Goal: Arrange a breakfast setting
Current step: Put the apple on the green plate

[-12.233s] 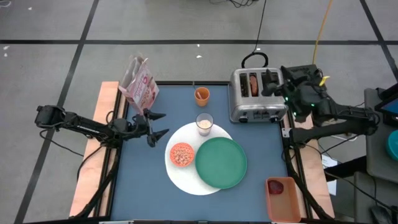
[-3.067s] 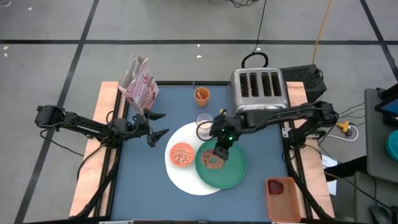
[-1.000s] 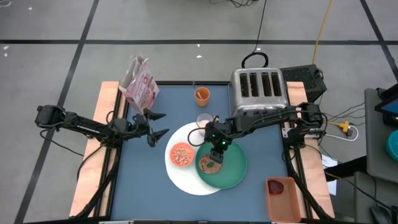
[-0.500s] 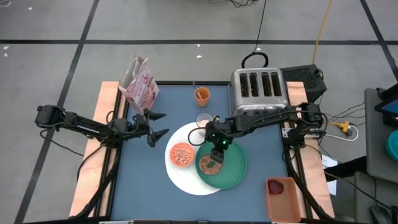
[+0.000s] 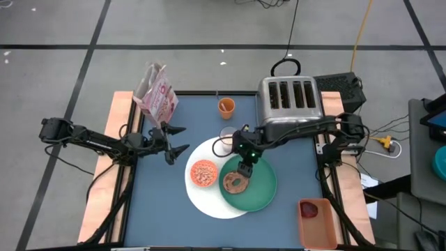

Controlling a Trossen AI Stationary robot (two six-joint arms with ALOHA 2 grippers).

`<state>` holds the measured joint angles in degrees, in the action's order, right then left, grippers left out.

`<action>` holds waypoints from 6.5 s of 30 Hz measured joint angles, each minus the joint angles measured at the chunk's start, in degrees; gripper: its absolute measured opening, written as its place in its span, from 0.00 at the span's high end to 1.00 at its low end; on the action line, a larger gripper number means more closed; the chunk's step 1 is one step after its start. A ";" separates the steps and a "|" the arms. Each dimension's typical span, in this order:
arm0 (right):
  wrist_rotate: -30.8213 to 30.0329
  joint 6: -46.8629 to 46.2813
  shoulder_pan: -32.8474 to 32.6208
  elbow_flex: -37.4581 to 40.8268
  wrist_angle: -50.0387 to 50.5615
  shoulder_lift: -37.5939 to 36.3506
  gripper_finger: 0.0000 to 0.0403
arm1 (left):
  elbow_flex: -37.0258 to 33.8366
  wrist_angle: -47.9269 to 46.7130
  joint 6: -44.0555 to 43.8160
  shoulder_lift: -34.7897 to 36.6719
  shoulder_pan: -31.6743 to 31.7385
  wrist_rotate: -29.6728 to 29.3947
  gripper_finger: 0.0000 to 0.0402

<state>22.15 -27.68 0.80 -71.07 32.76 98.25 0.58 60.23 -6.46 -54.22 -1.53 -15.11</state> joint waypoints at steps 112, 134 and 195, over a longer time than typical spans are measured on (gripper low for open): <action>-23.95 -58.40 -64.29 0.02 33.37 -21.48 0.02 | 0.00 -0.11 -1.24 0.00 0.02 0.00 0.03; -23.63 -43.27 -67.30 0.02 33.37 -7.64 0.02 | 0.00 -0.14 -1.45 0.00 0.01 0.00 0.03; -29.58 -44.09 -66.66 5.65 30.67 -0.57 0.02 | 0.00 -0.22 -2.80 0.01 -0.01 0.00 0.03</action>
<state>-7.42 -71.76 -65.86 -65.42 63.43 97.69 0.58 60.01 -9.26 -54.20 -1.54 -15.11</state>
